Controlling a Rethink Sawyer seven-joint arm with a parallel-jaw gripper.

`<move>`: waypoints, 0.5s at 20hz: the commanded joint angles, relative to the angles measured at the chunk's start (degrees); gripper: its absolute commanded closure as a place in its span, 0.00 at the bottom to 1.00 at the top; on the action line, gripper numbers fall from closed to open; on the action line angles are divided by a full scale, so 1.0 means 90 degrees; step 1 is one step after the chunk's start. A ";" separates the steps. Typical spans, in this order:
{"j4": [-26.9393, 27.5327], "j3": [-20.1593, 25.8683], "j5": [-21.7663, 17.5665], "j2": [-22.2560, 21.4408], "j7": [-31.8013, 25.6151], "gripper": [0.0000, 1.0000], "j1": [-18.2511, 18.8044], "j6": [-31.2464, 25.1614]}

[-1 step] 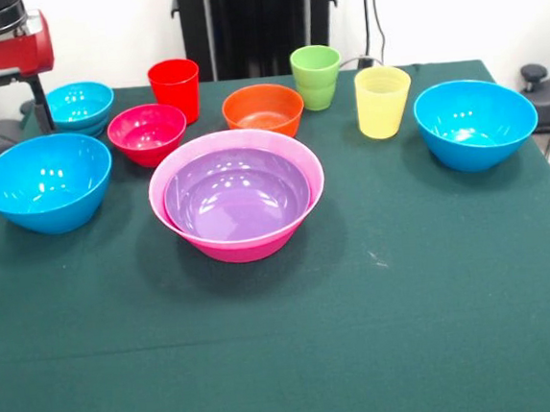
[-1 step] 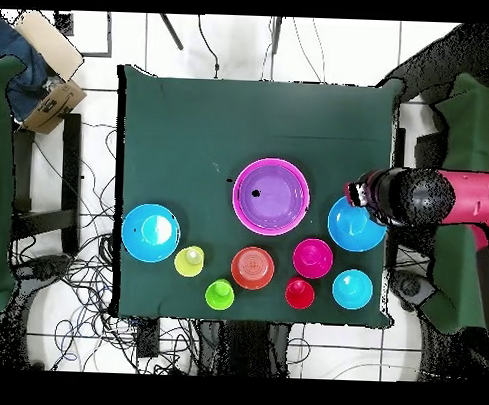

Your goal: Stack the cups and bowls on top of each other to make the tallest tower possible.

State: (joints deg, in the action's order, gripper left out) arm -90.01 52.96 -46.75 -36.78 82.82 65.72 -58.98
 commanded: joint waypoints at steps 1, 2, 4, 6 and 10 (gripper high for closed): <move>-0.0268 -0.0175 -0.0601 0.0195 -0.2166 0.00 -0.0162 0.0248; -0.0257 -0.0173 -0.0600 0.0205 -0.2180 0.00 -0.0157 0.0245; -0.0236 -0.0153 -0.0583 0.0215 -0.2233 0.00 -0.0141 0.0223; -0.0191 -0.0143 -0.0580 0.0242 -0.2303 0.00 -0.0127 0.0198; -0.0121 -0.0149 -0.0557 0.0250 -0.2301 0.00 -0.0162 0.0129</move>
State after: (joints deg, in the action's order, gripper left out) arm -90.07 52.97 -47.01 -36.72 82.82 65.75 -58.98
